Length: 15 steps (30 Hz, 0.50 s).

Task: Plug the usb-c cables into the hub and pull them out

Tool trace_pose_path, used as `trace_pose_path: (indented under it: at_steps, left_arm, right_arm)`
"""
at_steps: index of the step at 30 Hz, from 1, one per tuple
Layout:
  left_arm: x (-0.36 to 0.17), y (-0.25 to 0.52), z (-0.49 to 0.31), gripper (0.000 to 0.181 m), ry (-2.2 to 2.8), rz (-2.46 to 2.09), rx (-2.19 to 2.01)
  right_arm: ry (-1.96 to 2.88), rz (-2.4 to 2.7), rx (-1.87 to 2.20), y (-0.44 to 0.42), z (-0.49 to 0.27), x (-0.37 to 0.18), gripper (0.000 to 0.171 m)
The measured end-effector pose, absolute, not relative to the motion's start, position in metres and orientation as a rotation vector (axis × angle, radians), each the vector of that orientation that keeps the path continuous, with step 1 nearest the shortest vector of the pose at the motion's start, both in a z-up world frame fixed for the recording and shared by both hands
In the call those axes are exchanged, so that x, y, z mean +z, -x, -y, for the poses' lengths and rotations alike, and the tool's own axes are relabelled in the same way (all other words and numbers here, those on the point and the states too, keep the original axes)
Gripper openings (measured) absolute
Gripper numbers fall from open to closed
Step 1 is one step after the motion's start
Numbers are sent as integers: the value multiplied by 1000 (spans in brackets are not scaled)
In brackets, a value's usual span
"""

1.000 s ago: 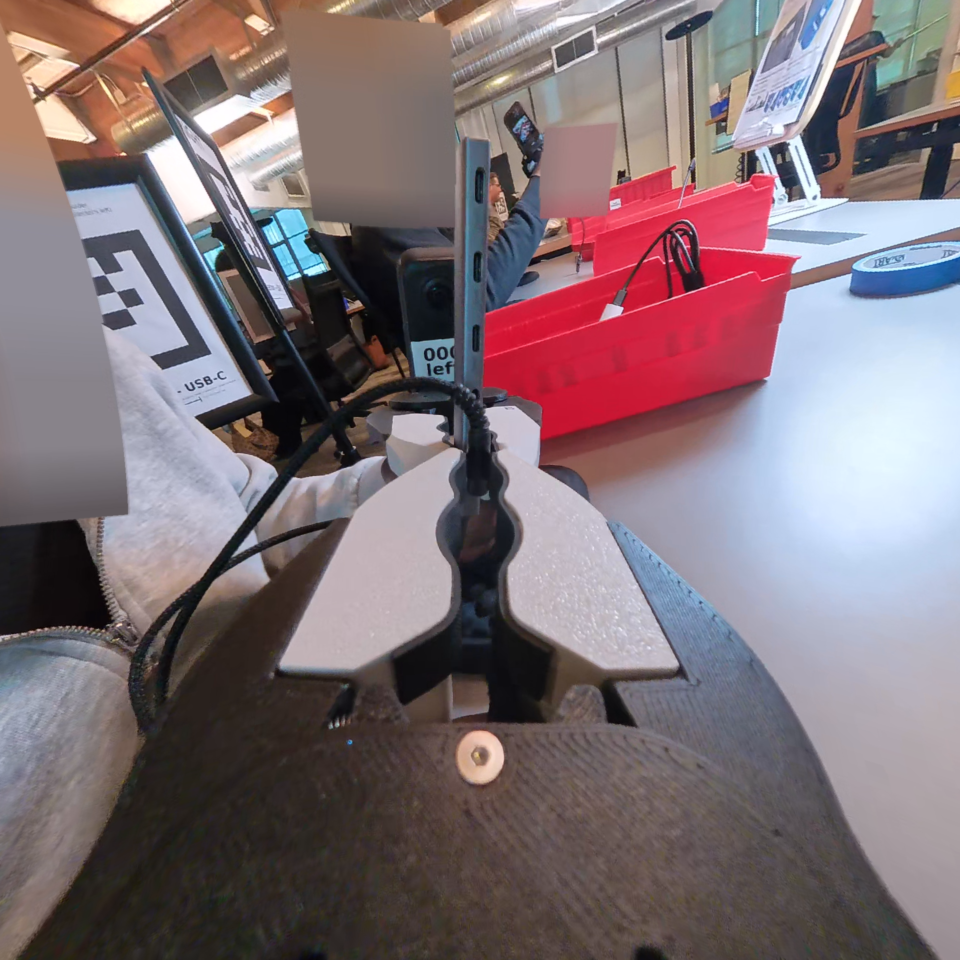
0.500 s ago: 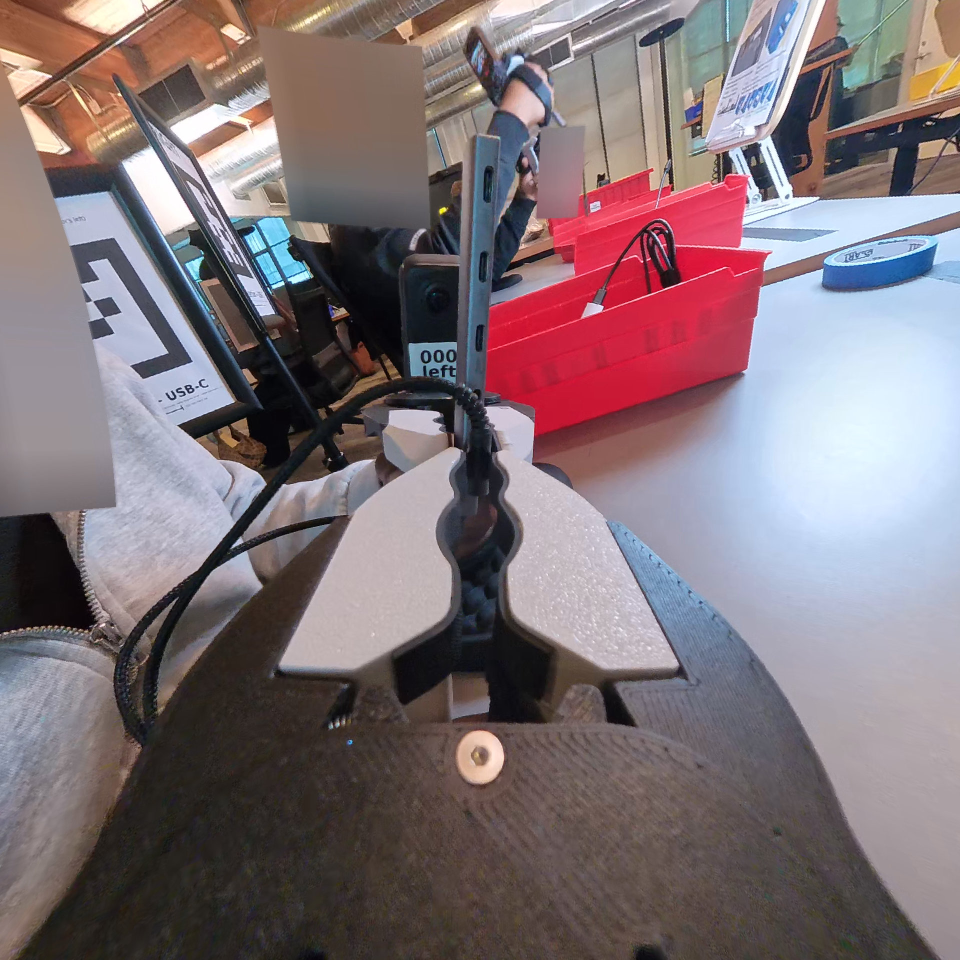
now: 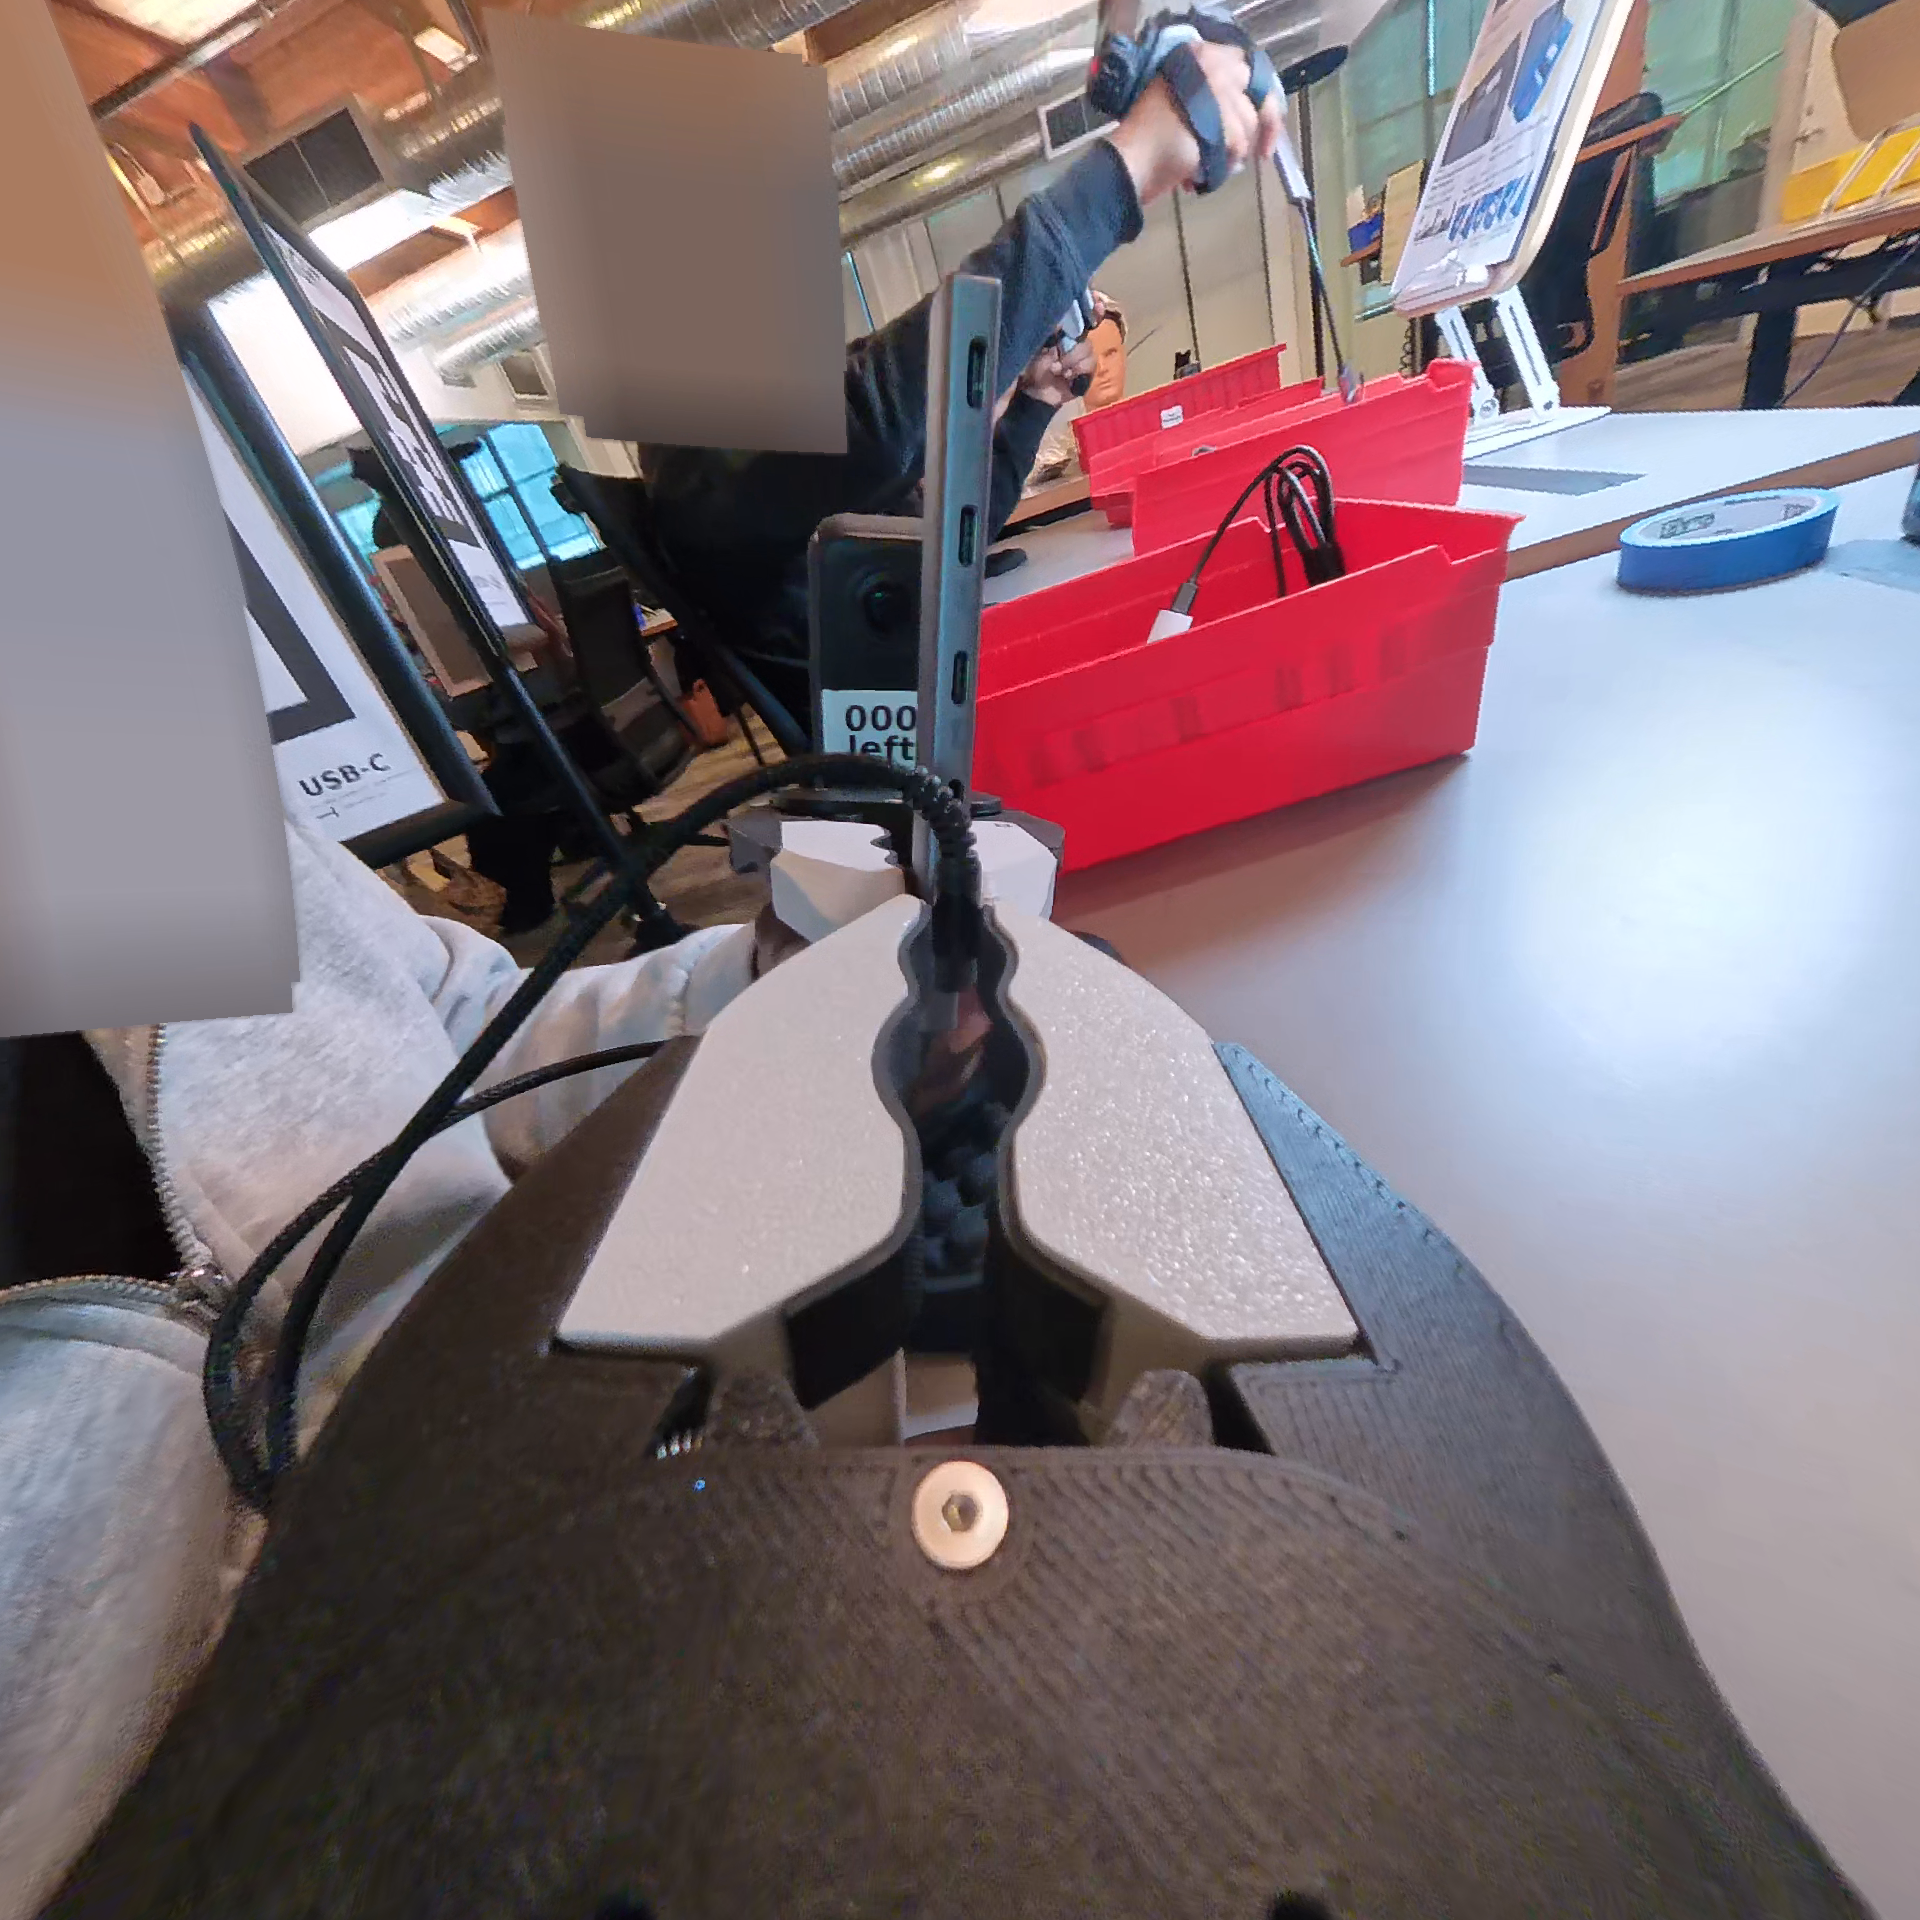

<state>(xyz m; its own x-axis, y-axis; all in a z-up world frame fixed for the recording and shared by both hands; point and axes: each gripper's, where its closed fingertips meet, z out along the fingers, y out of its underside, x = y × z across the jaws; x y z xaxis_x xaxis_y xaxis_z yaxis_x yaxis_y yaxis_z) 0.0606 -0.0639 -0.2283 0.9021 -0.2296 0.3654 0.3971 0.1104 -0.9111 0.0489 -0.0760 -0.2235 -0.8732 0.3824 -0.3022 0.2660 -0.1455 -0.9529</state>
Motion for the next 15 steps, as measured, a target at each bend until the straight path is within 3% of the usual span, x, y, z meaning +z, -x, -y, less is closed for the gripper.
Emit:
trace_pose_path:
  at_steps: [8, 10, 12, 15]
  left_arm:
    - [-231, -52, 64, 10, 1387, 220, -481]
    - [-210, -15, 99, 9, 1100, 390, -530]
    - [-210, -3, 112, 10, 1075, 429, -512]
    - [-228, -42, 72, 10, 1366, 242, -418]
  right_arm:
    - [795, 2012, 2066, -47, 66, -233, 4]
    - [1017, 1683, 2053, -35, -2, -224, 0]
    - [1042, 1338, 2296, -50, -60, -193, 0]
    - [992, 1499, 2147, -57, -43, -209, 0]
